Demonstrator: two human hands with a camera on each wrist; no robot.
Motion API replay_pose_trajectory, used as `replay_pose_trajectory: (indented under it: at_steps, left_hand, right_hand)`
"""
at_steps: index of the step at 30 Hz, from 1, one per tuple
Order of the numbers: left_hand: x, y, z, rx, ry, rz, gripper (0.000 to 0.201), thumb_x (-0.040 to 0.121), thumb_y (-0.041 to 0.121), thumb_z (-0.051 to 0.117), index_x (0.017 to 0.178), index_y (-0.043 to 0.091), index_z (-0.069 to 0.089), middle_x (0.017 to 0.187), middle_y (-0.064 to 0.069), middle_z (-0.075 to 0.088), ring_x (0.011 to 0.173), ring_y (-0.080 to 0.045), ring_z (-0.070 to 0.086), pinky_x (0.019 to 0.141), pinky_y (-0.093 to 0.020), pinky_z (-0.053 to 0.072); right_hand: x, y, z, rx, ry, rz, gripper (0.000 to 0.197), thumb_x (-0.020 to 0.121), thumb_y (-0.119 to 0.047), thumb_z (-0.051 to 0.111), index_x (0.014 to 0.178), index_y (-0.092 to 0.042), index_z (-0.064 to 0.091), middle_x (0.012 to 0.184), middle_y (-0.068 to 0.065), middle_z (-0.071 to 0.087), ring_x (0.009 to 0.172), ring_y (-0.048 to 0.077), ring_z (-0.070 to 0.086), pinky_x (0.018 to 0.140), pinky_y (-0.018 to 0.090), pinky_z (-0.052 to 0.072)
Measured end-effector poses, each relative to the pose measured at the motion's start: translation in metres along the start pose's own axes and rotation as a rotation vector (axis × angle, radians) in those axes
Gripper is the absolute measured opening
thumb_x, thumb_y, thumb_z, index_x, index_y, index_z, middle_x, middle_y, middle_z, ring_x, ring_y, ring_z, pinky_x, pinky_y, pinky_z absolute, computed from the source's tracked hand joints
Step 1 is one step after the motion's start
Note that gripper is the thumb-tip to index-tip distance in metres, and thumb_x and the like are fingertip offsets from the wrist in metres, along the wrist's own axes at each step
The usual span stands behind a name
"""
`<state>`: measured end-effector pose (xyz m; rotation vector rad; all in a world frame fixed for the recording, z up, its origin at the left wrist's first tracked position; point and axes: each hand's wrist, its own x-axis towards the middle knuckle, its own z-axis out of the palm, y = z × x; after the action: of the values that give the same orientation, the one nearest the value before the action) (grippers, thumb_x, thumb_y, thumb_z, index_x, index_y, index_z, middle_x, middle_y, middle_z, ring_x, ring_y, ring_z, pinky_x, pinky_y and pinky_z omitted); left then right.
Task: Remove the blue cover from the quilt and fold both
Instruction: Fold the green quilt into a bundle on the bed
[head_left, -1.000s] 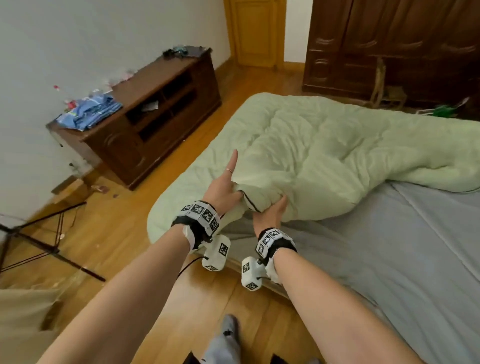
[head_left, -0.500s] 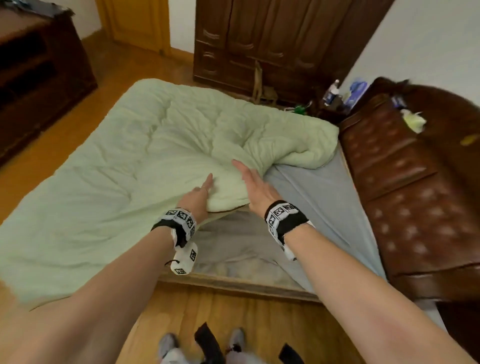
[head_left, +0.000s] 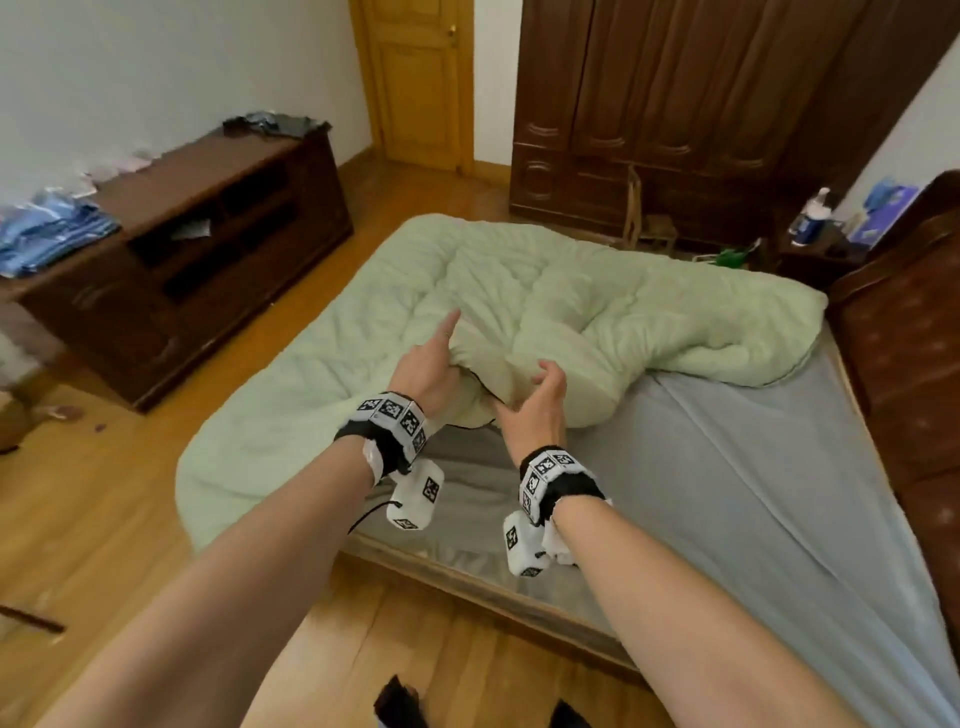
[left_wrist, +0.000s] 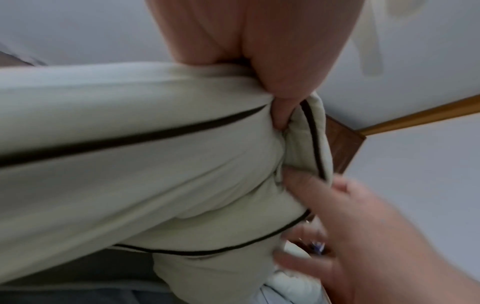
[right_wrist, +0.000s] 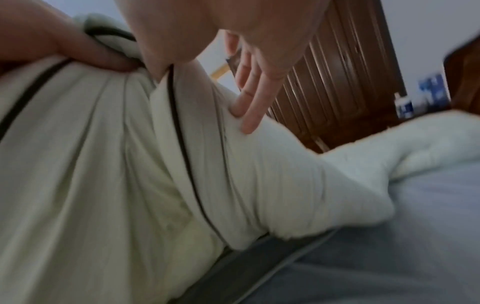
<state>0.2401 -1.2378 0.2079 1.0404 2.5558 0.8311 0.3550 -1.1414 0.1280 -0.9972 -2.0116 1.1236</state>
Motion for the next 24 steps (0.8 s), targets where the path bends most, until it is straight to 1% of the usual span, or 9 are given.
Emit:
replay_pose_trajectory:
  at_steps: [3, 6, 8, 11, 14, 16, 18, 21, 24]
  left_hand:
    - [-0.006, -0.009, -0.008, -0.027, 0.077, -0.095, 0.076, 0.089, 0.002, 0.038, 0.154, 0.033, 0.015, 0.133, -0.02, 0.057, 0.115, -0.036, 0.058, 0.096, -0.041, 0.048]
    - [-0.008, -0.021, -0.019, -0.112, 0.132, -0.201, 0.069, 0.093, 0.001, 0.041, 0.154, 0.028, 0.021, 0.147, -0.012, 0.045, 0.132, -0.03, 0.046, 0.104, -0.031, 0.038]
    - [0.003, -0.032, -0.027, -0.173, 0.14, -0.225, 0.067, 0.095, 0.003, 0.044, 0.153, 0.026, 0.023, 0.155, -0.005, 0.035, 0.142, -0.024, 0.034, 0.111, -0.03, 0.029]
    - [0.028, -0.05, -0.033, -0.19, 0.112, -0.204, 0.065, 0.095, 0.002, 0.047, 0.153, 0.021, 0.025, 0.157, -0.002, 0.03, 0.145, -0.02, 0.028, 0.112, -0.025, 0.023]
    - [0.052, -0.07, -0.042, -0.25, 0.076, -0.191, 0.063, 0.095, 0.003, 0.049, 0.152, 0.02, 0.028, 0.155, -0.002, 0.034, 0.143, -0.02, 0.03, 0.112, -0.027, 0.025]
    - [0.072, -0.091, -0.053, -0.266, 0.069, -0.183, 0.061, 0.096, 0.004, 0.049, 0.151, 0.021, 0.029, 0.154, -0.002, 0.035, 0.142, -0.02, 0.032, 0.11, -0.026, 0.027]
    - [0.091, -0.118, -0.065, -0.25, 0.078, -0.186, 0.061, 0.096, 0.002, 0.048, 0.151, 0.019, 0.03, 0.154, -0.002, 0.035, 0.142, -0.02, 0.032, 0.105, -0.021, 0.025]
    - [0.114, -0.148, -0.075, -0.223, 0.037, -0.197, 0.063, 0.094, -0.001, 0.045, 0.15, 0.024, 0.032, 0.152, -0.002, 0.038, 0.14, -0.021, 0.036, 0.1, -0.02, 0.027]
    - [0.131, -0.156, -0.065, -0.219, -0.049, -0.164, 0.069, 0.092, 0.0, 0.044, 0.151, 0.032, 0.028, 0.146, -0.004, 0.046, 0.133, -0.024, 0.046, 0.096, -0.023, 0.037]
  right_hand:
    - [-0.013, 0.006, 0.029, 0.21, 0.0, 0.195, 0.09, 0.059, -0.057, 0.087, 0.119, -0.015, 0.035, 0.116, 0.001, 0.048, 0.095, 0.024, 0.058, 0.079, 0.033, 0.048]
    - [-0.026, 0.013, 0.059, 0.279, -0.147, 0.279, 0.087, 0.056, -0.062, 0.086, 0.111, -0.017, 0.036, 0.109, 0.0, 0.053, 0.094, 0.02, 0.055, 0.081, 0.03, 0.045]
    - [-0.025, 0.019, 0.079, 0.311, -0.212, 0.292, 0.081, 0.062, -0.057, 0.085, 0.117, -0.017, 0.039, 0.113, -0.002, 0.052, 0.102, 0.016, 0.054, 0.086, 0.026, 0.041]
    - [-0.01, 0.025, 0.114, 0.328, -0.251, 0.304, 0.083, 0.066, -0.052, 0.083, 0.129, -0.015, 0.045, 0.123, 0.0, 0.055, 0.113, 0.016, 0.052, 0.096, 0.028, 0.039]
    - [0.017, 0.021, 0.153, 0.252, -0.179, 0.287, 0.082, 0.064, -0.051, 0.078, 0.13, -0.013, 0.048, 0.129, 0.007, 0.058, 0.12, 0.022, 0.054, 0.104, 0.037, 0.043]
    - [0.035, 0.01, 0.175, 0.211, -0.098, 0.293, 0.06, 0.079, -0.03, 0.069, 0.131, -0.008, 0.05, 0.131, 0.014, 0.058, 0.121, 0.032, 0.055, 0.102, 0.04, 0.044]
    - [0.048, -0.001, 0.186, 0.166, 0.012, 0.31, 0.043, 0.09, -0.011, 0.052, 0.132, -0.009, 0.052, 0.133, 0.018, 0.057, 0.118, 0.04, 0.053, 0.095, 0.039, 0.043]
    - [0.064, -0.011, 0.183, 0.11, 0.087, 0.406, 0.047, 0.091, 0.001, 0.038, 0.133, -0.014, 0.054, 0.126, 0.022, 0.061, 0.113, 0.043, 0.054, 0.089, 0.036, 0.042]
    - [0.085, -0.01, 0.148, 0.116, 0.195, 0.459, 0.05, 0.088, 0.003, 0.036, 0.13, -0.013, 0.057, 0.127, 0.019, 0.061, 0.115, 0.038, 0.055, 0.094, 0.033, 0.041]
